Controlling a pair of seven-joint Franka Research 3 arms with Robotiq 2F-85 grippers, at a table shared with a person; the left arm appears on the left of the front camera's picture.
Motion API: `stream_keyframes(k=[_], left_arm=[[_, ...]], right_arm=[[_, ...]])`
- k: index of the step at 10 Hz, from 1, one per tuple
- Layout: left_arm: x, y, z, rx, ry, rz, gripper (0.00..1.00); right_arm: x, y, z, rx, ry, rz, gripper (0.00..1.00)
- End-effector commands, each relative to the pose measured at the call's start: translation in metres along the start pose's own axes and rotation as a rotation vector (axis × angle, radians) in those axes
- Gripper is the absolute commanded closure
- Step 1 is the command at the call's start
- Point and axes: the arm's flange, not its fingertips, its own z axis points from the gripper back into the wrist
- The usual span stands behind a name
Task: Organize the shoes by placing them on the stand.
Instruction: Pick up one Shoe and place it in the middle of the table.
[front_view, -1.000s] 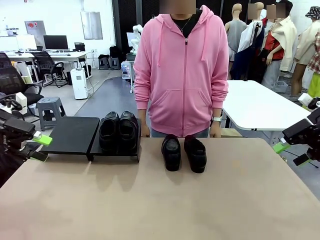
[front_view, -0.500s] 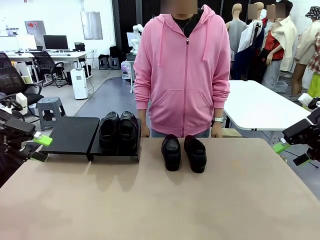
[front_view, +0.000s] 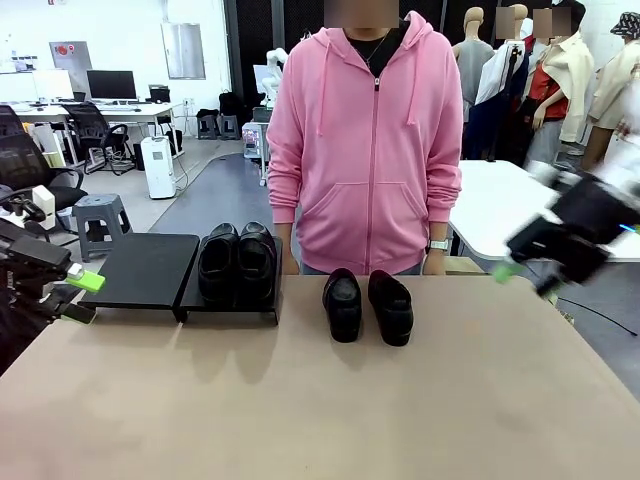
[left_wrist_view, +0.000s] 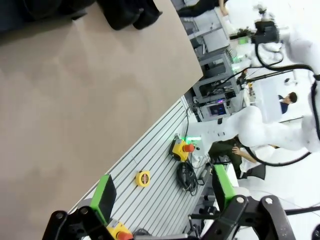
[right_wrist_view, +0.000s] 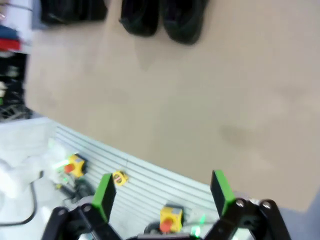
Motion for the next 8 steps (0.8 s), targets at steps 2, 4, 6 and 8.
stream_keyframes(k=[2,4,6,8], left_arm=[[0.000,0.001,0.002,-0.012,-0.002,-0.024,0.00],[0.000,0.001,0.002,-0.012,-0.002,-0.024,0.00],[0.000,0.001,0.002,-0.012,-0.002,-0.024,0.00],[0.000,0.001,0.002,-0.012,-0.002,-0.024,0.00]], right_arm=[[0.126,0.108,-0.058,-0.339,0.074,-0.090,0.00],[0.128,0.137,-0.107,-0.407,0.004,-0.059,0.00],[0.126,0.139,-0.107,-0.342,0.019,-0.039,0.00],[0.126,0.139,-0.107,-0.342,0.019,-0.039,0.00]])
